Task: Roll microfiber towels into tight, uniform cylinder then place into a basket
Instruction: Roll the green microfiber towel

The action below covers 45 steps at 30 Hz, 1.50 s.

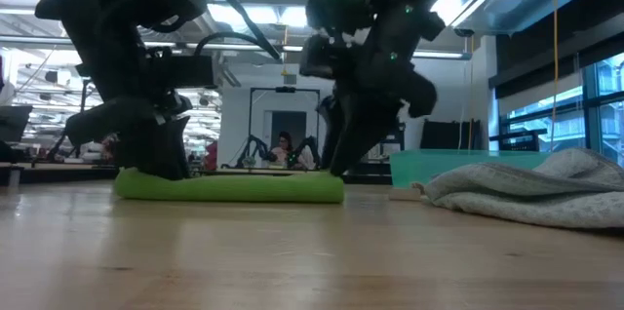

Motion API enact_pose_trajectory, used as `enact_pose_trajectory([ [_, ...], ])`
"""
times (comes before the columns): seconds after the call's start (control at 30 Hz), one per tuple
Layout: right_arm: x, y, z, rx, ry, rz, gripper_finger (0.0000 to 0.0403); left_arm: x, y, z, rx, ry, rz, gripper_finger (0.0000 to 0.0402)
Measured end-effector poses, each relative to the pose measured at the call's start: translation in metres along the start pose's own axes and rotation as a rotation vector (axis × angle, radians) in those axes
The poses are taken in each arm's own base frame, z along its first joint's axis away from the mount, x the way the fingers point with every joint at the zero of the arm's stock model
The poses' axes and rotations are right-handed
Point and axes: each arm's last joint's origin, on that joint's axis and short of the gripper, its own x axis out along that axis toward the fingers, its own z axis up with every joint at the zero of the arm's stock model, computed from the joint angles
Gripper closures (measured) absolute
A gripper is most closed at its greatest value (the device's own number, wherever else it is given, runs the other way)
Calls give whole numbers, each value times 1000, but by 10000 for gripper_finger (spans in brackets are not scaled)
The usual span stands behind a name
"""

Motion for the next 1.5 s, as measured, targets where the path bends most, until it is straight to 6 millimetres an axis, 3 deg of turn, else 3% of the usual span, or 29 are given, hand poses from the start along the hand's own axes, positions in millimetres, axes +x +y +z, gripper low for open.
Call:
enact_pose_trajectory([
  [0.23, 4, 25, 8, -203, -28, 27, 237, 0, 0, 0, 2, 3, 4, 285],
  [0.67, -5, 33, 16, -287, -36, -125, 237, 0, 0, -1, 3, 5, 5, 285],
  [0.97, -2, 38, 19, -346, -114, -27, 237, 1, 0, -1, 3, 4, 6, 285],
  [1.2, 18, 28, -10, -325, -153, -46, 237, 1, 0, -1, 2, 4, 6, 285],
  [1.5, 29, 26, -36, -310, -171, -172, 237, 1, 0, -1, -1, 2, 5, 285],
])
